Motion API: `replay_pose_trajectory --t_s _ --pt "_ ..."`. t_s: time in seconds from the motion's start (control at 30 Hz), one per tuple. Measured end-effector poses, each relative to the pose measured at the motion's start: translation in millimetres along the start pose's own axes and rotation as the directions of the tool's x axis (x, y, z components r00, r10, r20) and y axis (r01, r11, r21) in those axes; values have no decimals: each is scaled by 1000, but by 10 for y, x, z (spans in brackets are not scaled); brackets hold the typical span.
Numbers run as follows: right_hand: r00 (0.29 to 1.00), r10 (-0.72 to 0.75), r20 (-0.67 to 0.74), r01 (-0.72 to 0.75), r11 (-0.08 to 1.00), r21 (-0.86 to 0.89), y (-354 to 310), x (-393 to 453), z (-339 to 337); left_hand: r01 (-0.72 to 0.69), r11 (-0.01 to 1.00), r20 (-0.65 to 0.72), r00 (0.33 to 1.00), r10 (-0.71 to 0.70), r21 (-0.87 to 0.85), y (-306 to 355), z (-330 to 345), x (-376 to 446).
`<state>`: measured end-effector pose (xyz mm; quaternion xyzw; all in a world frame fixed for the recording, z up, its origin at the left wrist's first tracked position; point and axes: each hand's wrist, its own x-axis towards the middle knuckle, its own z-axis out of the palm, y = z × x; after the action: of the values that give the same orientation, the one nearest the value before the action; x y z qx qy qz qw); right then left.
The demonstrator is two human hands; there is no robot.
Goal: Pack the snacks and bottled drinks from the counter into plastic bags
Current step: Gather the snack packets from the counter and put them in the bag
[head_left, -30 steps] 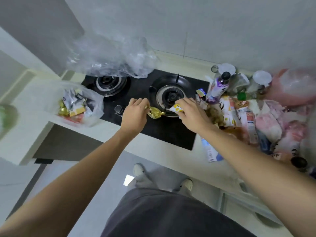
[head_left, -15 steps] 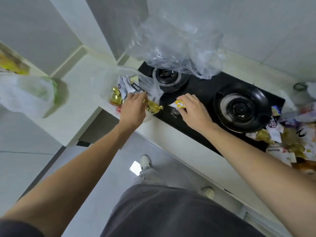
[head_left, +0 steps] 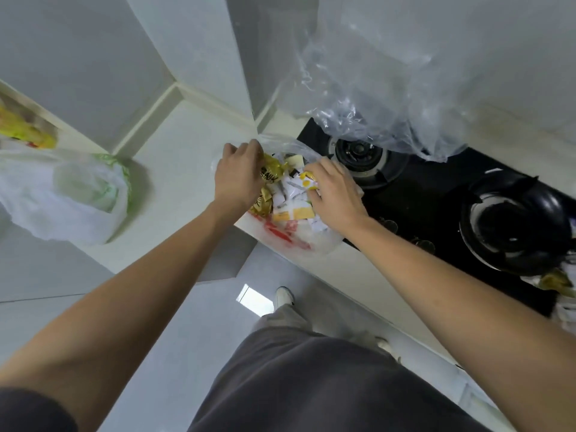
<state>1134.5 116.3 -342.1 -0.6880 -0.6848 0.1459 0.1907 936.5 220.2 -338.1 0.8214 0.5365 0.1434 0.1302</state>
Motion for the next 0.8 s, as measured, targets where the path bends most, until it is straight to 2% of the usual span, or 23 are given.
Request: replay_pose_trajectory --t_s 0.2,0.33,0.53,0.8 --pt "991 40 131 -26 994 -109 -52 232 187 53 998 217 974 -60 38 -83 165 82" --pt "960 109 258 -55 976 -209 2 198 246 14 992 369 928 -58 122 -117 211 -21" --pt "969 118 216 -80 981 -177 2 117 183 -96 980 267 962 46 177 -74 186 -135" --pt "994 105 -3 -104 975 -196 173 -275 -256 -253 960 206 952 226 120 486 152 -259"
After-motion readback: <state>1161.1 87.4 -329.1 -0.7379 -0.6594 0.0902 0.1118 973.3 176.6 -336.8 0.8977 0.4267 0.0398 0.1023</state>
